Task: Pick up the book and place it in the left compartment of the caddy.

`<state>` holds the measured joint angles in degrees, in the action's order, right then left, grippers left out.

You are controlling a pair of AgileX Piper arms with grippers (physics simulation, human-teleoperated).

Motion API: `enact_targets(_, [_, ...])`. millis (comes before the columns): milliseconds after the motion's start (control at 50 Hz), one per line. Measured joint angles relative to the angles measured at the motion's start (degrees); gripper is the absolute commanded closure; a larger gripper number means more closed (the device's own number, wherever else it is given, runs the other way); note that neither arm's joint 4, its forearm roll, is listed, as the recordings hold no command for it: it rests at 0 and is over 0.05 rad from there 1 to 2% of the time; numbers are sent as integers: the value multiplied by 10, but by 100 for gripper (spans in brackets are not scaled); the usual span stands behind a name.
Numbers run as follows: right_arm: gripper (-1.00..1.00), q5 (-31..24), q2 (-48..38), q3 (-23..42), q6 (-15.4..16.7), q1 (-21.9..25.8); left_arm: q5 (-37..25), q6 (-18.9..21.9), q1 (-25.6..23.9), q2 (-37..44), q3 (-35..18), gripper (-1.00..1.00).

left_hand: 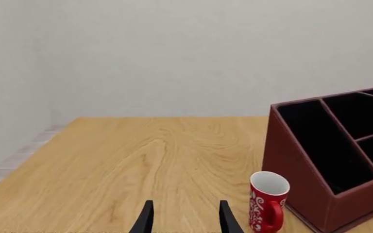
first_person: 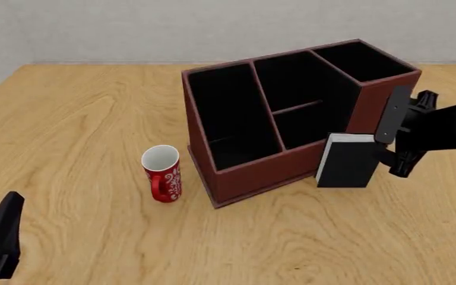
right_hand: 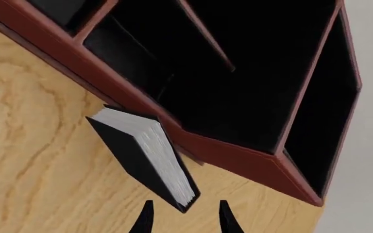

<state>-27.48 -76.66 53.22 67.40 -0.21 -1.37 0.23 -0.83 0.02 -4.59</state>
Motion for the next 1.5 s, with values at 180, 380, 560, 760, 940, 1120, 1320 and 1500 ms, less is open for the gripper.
enact_targets(180, [-100, -3, -15, 6, 10, -2, 7, -1, 6, 0, 7, -100])
enact_targets(380, [-100, -7, -28, 10, 16, -1, 10, -3, 12, 0, 10, -100])
enact_targets(560, [-100, -7, -37, 12, 20, 0, 2, -6, 16, 0, 2, -100])
enact_targets(760, [-100, -3, -51, 18, 23, 2, -2, -8, 20, 0, -3, -100])
enact_targets(940, [-100, 3, -65, 24, 19, 9, -6, -9, 23, 0, -8, -100])
enact_targets(1120, [-100, 11, -79, 25, 11, 17, -7, -10, 26, 0, -9, -100])
enact_targets(1320, [-100, 22, -92, 25, 3, 24, -3, -10, 29, 0, -6, -100])
enact_targets(1500, [-100, 31, -93, 23, -2, 27, 0, -10, 31, 0, -2, -100])
